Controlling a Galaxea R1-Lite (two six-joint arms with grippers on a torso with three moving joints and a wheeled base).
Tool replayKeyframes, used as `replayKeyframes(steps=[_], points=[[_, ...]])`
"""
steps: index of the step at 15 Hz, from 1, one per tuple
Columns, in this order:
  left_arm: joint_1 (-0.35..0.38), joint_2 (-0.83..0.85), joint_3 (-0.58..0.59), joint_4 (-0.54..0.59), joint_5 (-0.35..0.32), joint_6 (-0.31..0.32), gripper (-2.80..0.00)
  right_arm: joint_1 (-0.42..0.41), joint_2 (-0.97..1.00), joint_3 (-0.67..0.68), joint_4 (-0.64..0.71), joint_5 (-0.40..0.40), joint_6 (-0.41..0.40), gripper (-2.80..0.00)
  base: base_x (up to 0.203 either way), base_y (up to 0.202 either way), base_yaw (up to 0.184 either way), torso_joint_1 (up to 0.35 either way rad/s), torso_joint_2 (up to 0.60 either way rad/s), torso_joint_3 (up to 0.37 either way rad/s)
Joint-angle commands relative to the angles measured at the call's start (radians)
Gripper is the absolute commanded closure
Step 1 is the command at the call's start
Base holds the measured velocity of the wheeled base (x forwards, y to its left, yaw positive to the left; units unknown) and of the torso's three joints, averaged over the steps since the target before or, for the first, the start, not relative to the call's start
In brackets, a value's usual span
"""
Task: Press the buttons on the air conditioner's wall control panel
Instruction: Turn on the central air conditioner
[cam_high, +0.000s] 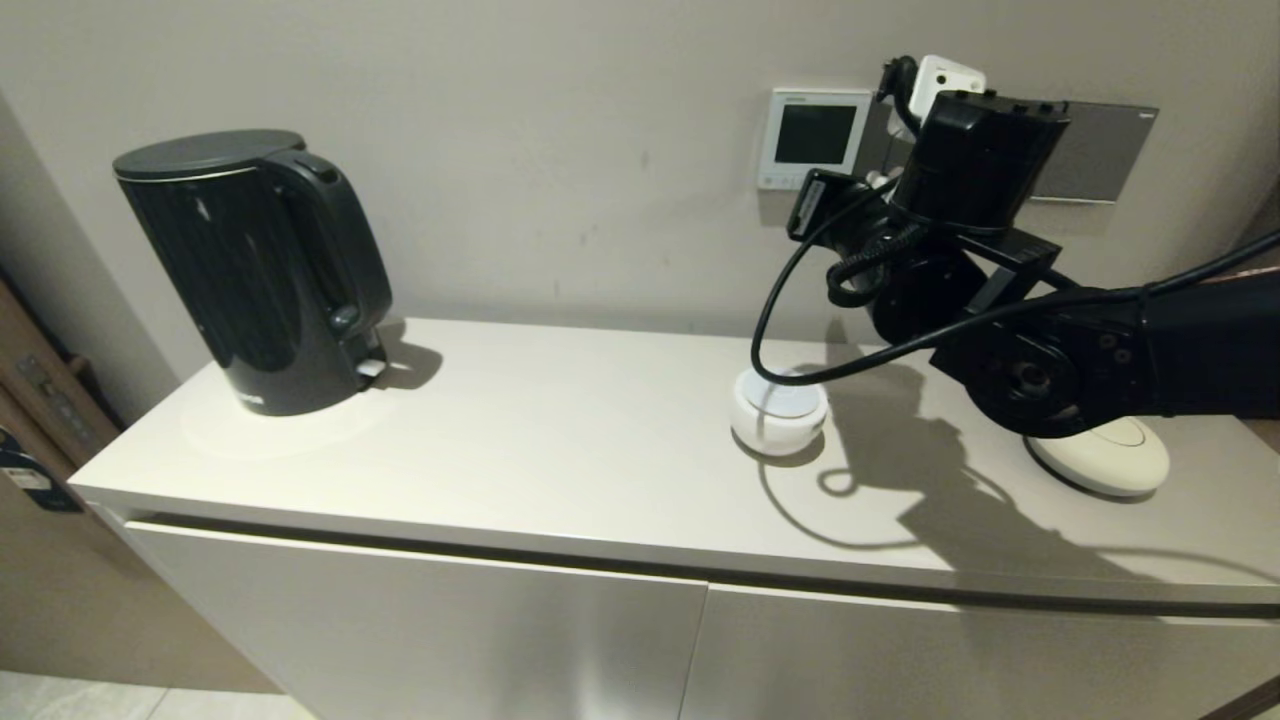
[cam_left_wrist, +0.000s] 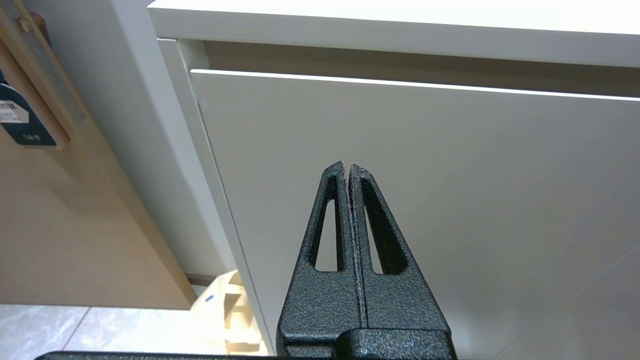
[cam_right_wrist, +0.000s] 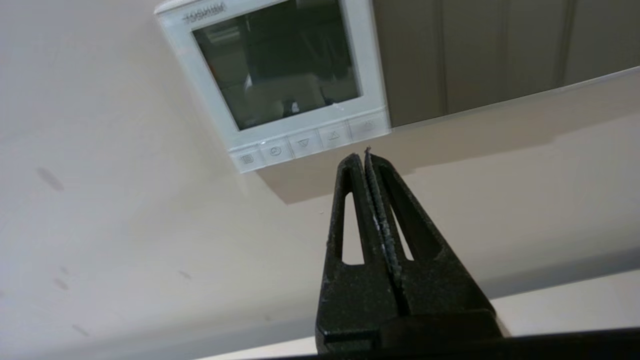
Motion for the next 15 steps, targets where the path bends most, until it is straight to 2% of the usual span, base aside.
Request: replayKeyframes(steps=[1, 15], points=[[0.001, 0.001, 0.000, 0.000, 0.000, 0.000, 0.00, -0.012, 0.051, -0.029, -0.007, -0.001, 0.000, 0.00, 0.000, 0.000, 0.000, 0.000, 0.00, 0.000], [0.001, 0.001, 0.000, 0.000, 0.000, 0.000, 0.00, -0.055, 0.137, -0.146, -0.011, 0.001, -0.030, 0.00, 0.000, 0.000, 0.000, 0.000, 0.00, 0.000]])
